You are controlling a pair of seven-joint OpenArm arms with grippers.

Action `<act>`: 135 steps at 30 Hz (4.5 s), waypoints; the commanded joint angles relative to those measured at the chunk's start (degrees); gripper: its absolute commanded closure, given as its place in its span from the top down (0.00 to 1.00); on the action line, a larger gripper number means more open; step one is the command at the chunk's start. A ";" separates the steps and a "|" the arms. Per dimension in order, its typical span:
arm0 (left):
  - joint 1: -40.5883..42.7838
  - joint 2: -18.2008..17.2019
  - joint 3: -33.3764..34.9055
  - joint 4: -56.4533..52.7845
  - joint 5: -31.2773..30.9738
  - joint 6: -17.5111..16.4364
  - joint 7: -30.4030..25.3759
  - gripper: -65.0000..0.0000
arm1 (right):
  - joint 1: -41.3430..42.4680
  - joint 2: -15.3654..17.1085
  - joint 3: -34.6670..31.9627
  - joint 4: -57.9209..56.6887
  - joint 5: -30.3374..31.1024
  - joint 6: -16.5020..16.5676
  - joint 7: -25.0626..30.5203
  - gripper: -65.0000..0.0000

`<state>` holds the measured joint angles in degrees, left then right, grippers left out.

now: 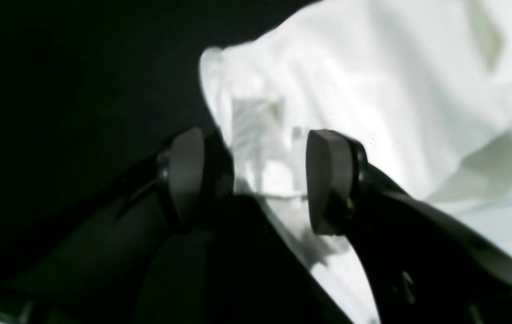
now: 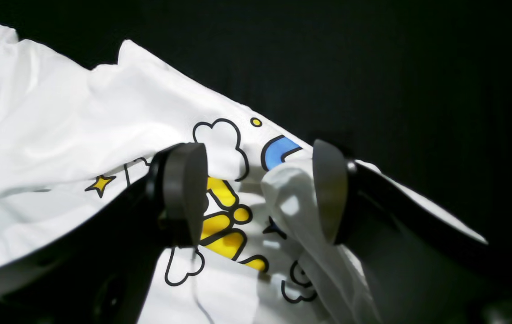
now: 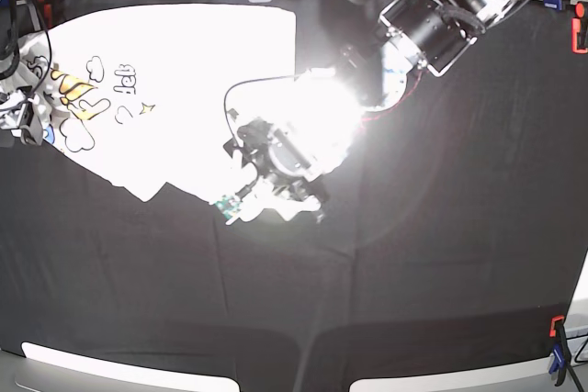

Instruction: Layout the t-shirt on the table in an organized manner, then fold the t-shirt properly

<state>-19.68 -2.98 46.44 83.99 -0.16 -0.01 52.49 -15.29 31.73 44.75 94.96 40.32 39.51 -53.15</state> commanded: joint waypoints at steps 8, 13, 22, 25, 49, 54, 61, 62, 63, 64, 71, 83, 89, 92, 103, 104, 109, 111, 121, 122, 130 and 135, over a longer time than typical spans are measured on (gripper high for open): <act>-0.96 -1.31 -1.03 0.83 -9.97 0.85 -3.61 0.52 | 0.35 1.44 0.57 0.85 0.59 0.49 0.81 0.55; -0.96 -1.33 -6.08 0.13 -10.10 0.85 -4.59 0.52 | 0.35 1.44 0.57 0.85 0.63 0.49 0.17 0.55; -0.61 -0.44 -15.78 -7.65 -23.87 -3.48 -3.13 0.52 | 0.37 1.44 0.57 0.85 0.81 0.49 0.20 0.55; -0.59 0.15 -16.39 -9.64 -26.51 -5.95 -3.10 0.52 | 0.37 1.42 0.57 0.85 0.81 0.49 0.20 0.55; 3.37 2.97 -16.35 -10.32 -17.20 -7.30 -8.90 0.52 | 0.37 1.42 0.57 0.85 6.80 0.49 0.20 0.55; 3.21 2.97 -16.35 -10.29 -17.22 -7.30 -9.40 0.50 | 0.37 1.42 0.57 0.85 6.84 0.49 0.20 0.55; 3.23 2.97 -16.35 -10.29 -17.22 -7.30 -12.07 0.21 | 0.37 1.42 0.57 0.85 6.82 0.49 0.20 0.55; 3.34 2.97 -16.35 -10.29 -17.20 -7.30 -12.11 0.17 | 0.37 1.42 0.57 0.85 6.82 0.49 0.20 0.55; 3.39 2.99 -16.35 -10.29 -17.22 -7.30 -12.09 0.13 | 0.37 1.42 0.57 0.85 6.84 0.49 0.20 0.55; 3.48 2.97 -16.35 -10.29 -17.20 -7.30 -12.09 0.10 | 0.37 1.42 0.57 0.85 6.84 0.49 0.20 0.55; 3.43 2.97 -16.35 -10.29 -17.18 -7.30 -12.07 0.00 | 0.35 0.20 0.50 0.96 13.11 0.49 -8.61 0.55; 3.48 2.97 -16.35 -10.29 -17.20 -7.30 -12.04 0.00 | 0.35 -4.28 -4.90 17.11 15.74 0.49 -12.57 0.55; 3.48 2.97 -16.35 -10.29 -17.20 -7.30 -12.00 0.00 | 0.37 -4.26 -21.73 19.06 5.70 0.49 -11.32 0.55; 3.48 2.97 -16.35 -10.29 -17.20 -7.30 -12.04 0.00 | 0.37 -4.28 -31.63 19.06 -5.60 0.49 -5.95 0.55; 3.48 2.97 -16.35 -10.29 -17.22 -7.30 -12.02 0.00 | 0.37 -4.26 -57.55 19.04 -44.06 -1.38 10.67 0.55; 3.50 2.97 -16.35 -10.29 -17.22 -7.30 -12.02 0.00 | 0.37 -4.26 -58.62 19.04 -45.83 -3.67 10.88 0.55; 3.50 2.97 -16.35 -10.29 -17.22 -7.32 -12.02 0.00 | 0.37 -4.24 -60.15 19.04 -53.40 -13.51 11.85 0.55; 3.50 2.97 -16.35 -10.29 -17.22 -7.30 -12.02 0.00 | 0.37 -4.24 -60.08 19.04 -55.01 -15.67 11.30 0.55; 3.50 2.97 -16.35 -10.29 -17.18 -7.34 -11.80 0.00 | 0.20 -4.26 -60.11 18.69 -52.39 -20.52 7.45 0.36; 3.48 2.97 -16.35 -10.29 -16.65 -7.34 -11.82 0.00 | 0.22 -4.26 -60.08 18.69 -52.68 -21.90 7.02 0.22; 3.43 2.78 -16.52 -9.75 -5.33 -2.08 -10.95 0.00 | 0.37 -4.24 -59.91 18.71 -69.37 -34.75 7.50 0.00; 3.48 2.23 -16.50 -6.34 -0.90 -1.60 -8.90 0.00 | 0.70 -4.26 -56.37 18.71 -70.77 -36.59 7.50 0.00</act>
<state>-14.81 -0.82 30.20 76.49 -2.31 -2.72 44.01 -15.22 26.63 -12.40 112.71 -28.32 4.49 -45.76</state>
